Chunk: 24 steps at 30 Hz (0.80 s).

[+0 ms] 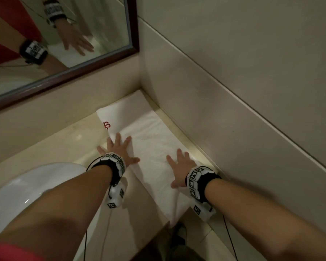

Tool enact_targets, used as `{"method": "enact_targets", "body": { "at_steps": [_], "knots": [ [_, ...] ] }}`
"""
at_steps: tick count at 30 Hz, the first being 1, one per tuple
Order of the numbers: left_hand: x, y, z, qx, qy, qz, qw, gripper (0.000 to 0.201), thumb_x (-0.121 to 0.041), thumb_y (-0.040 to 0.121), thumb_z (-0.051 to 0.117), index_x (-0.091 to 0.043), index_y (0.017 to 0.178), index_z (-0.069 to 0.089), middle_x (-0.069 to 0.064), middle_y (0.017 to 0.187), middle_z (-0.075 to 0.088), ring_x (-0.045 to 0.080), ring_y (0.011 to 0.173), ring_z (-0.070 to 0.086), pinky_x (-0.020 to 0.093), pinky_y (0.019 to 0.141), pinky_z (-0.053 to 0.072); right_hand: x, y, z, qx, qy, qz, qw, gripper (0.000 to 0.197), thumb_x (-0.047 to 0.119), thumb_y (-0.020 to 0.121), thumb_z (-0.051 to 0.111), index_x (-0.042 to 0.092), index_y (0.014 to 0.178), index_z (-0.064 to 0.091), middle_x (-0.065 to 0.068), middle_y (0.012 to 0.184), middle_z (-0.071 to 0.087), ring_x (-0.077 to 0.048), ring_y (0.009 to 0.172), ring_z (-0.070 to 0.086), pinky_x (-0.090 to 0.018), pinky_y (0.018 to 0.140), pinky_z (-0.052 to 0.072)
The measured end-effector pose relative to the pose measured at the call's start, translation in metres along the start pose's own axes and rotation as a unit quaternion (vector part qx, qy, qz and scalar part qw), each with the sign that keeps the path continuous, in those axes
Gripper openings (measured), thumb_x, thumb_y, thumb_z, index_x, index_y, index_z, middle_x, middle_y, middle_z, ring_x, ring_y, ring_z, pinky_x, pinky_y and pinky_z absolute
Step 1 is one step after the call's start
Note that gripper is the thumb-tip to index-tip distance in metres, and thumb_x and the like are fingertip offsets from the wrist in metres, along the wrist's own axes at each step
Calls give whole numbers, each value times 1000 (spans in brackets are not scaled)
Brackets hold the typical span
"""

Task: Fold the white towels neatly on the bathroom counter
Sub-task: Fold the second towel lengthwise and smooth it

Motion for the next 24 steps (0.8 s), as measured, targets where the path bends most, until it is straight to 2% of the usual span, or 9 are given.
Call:
{"method": "enact_targets", "body": {
  "at_steps": [2,4,6,8,12,15,19,21,24],
  "knots": [
    [7,-2,2,0,0,-4,1000,109,-81,69,55,-44,151,-8,-4,160,-21,35,148,-10,73,108,5,4,-2,-7,-22,-12,-9,1000,100,56,82,61,28,153,-4,-17,159,-9,-44,143,4,-50,113,25],
    [13,-5,4,3,-1,-7,1000,112,-81,68,56,-43,151,-8,-3,160,-21,35,148,-9,73,108,5,5,0,-22,-35,6,-14,999,81,56,85,54,26,150,15,-16,154,11,-41,136,20,-48,106,32],
    [13,-6,2,-3,-1,2,1000,109,-79,71,57,-41,151,-6,-3,161,-19,33,148,-8,71,110,6,2,4,-39,-34,32,-13,999,60,53,89,49,24,140,34,-13,143,25,-38,128,31,-47,100,37],
    [14,-6,-5,-28,-15,8,999,99,-74,77,56,-39,152,2,-3,162,-12,31,149,-2,68,111,10,-1,14,-54,-36,48,-8,998,50,50,92,46,21,132,42,-12,136,32,-36,123,37,-45,96,40],
    [25,-2,-25,-115,-86,-3,990,67,-57,86,57,-32,144,35,-2,157,19,29,141,24,54,109,31,-4,38,-77,-59,74,-7,995,48,46,94,43,16,132,40,-13,135,35,-35,119,42,-42,94,43],
    [36,5,-36,-147,-143,-15,979,52,-46,87,60,-29,135,48,1,146,32,28,130,37,46,102,39,-3,53,-93,-72,85,-1,994,48,44,95,43,16,134,40,-14,133,37,-34,118,44,-41,92,45],
    [58,18,-38,-147,-217,-56,963,43,-34,89,59,-24,130,52,8,138,37,30,122,43,43,98,45,0,70,-113,-96,126,15,987,53,43,94,47,17,140,38,-13,139,38,-33,122,46,-42,97,44],
    [66,24,-37,-134,-253,-81,955,43,-31,90,58,-22,131,50,10,137,39,32,119,47,43,97,47,-1,77,-123,-108,161,24,981,56,41,94,49,16,143,36,-13,141,39,-32,124,46,-42,100,43],
    [74,32,-37,-124,-324,-109,931,48,-23,91,59,-12,135,44,16,134,47,34,115,54,39,96,48,-2,87,-132,-115,195,36,973,59,39,95,48,12,146,31,-14,144,39,-32,126,47,-42,102,43]
  ]
}}
Point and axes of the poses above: each hand's wrist, its own y-axis towards the middle knuckle, its own z-axis out of the palm, x = y × z, the point moved 10 cm from there along y, towards the middle knuckle
